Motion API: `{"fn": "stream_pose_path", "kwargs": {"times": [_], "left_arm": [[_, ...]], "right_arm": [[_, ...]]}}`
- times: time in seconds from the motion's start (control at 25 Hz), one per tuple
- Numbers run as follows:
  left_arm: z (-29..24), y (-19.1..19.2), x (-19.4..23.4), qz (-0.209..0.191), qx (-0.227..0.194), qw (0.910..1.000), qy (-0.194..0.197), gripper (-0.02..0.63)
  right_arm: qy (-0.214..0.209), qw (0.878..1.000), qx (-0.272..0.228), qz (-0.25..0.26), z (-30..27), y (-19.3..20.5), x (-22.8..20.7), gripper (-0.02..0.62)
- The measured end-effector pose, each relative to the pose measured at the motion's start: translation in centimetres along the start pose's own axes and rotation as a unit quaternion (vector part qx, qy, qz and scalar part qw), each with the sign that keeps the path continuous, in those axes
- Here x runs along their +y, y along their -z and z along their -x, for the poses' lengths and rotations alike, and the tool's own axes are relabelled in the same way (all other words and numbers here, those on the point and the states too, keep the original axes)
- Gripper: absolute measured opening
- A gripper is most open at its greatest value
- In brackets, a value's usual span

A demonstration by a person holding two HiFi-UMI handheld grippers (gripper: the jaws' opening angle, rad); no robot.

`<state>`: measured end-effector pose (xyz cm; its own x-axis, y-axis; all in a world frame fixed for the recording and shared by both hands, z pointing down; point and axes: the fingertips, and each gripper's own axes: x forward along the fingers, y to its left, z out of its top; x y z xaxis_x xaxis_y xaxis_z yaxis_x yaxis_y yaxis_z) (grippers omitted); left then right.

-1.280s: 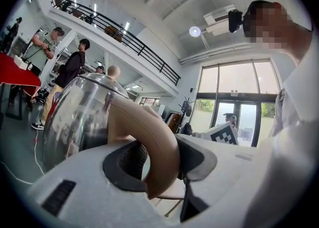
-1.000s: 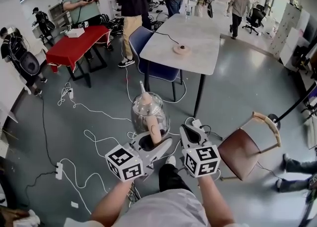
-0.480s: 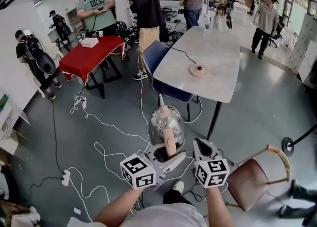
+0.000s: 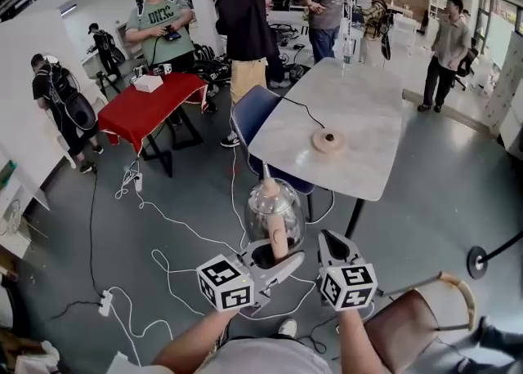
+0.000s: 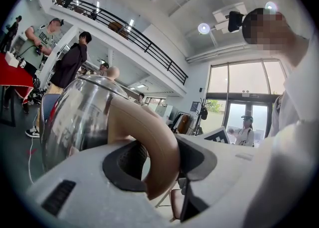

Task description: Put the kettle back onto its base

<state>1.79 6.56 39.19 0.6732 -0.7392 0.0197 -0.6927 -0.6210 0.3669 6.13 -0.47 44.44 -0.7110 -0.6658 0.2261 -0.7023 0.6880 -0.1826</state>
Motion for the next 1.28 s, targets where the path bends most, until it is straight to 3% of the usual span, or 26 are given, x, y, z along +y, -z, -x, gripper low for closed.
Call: {"fn": "stream_pose_path", "kwargs": {"times": [0.48, 0.96, 1.28], "left_arm": [[-3.1, -0.8, 4.4, 0.011, 0.006, 0.9998, 0.018, 0.167], [-8.2, -4.5, 12.8, 0.006, 0.021, 0.9949, 0.098, 0.169], [-8.4, -7.5, 18.5, 0.006, 0.033, 0.9897, 0.139, 0.169]], "right_arm": [[0.017, 1.000, 0.002, 0.007, -3.1, -1.2, -2.3, 0.005], [0.079, 0.997, 0.005, 0.013, -11.5, -4.2, -5.8, 0.005], [0.120, 0.993, 0.008, 0.013, -17.0, -6.6, -6.1, 0.005]]}}
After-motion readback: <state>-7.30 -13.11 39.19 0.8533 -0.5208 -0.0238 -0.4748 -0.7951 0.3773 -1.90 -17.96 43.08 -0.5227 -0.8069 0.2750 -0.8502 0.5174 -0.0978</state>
